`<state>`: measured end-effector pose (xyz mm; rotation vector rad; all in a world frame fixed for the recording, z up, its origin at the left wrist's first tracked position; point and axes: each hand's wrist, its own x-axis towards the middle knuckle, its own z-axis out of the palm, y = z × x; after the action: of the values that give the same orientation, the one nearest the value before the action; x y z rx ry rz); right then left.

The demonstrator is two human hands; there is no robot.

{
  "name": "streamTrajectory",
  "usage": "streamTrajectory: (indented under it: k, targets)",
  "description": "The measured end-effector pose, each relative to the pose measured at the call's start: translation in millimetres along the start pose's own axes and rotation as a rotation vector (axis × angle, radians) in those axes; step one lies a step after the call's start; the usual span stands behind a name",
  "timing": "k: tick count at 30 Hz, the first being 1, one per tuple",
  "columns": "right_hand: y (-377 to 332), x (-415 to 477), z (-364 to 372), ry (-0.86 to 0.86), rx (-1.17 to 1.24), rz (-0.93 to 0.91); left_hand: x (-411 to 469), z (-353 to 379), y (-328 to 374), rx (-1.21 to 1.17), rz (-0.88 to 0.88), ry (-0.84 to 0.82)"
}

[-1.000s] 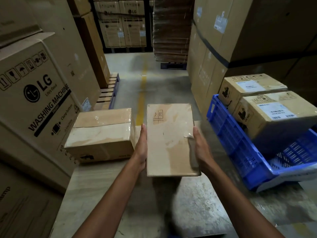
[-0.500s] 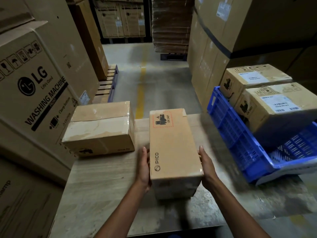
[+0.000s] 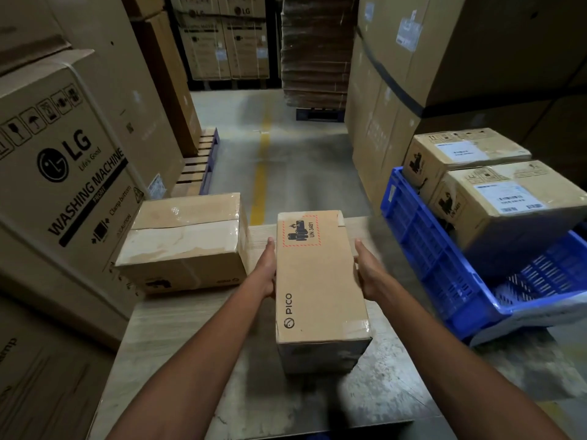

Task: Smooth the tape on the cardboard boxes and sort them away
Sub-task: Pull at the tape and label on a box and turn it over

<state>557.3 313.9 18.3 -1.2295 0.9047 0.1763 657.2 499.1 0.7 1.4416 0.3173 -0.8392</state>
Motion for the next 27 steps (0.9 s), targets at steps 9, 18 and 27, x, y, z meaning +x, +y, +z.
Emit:
streamTrajectory:
  k: [9,18,27]
  targets:
    - [-13.1,-32.2,2.0,-0.051,0.104,-0.200,-31.7,7.6,14.6,-0.050,0.199,-0.161]
    - [-17.6,-41.2,4.0,-0.080,0.155,-0.438,-77.5,12.8,24.9,-0.150,0.466,-0.148]
    - [26.7,-42.3,-2.2,-0.076,0.249,-0.335,-71.4,0.8,-25.0,-0.198,0.376,-0.140]
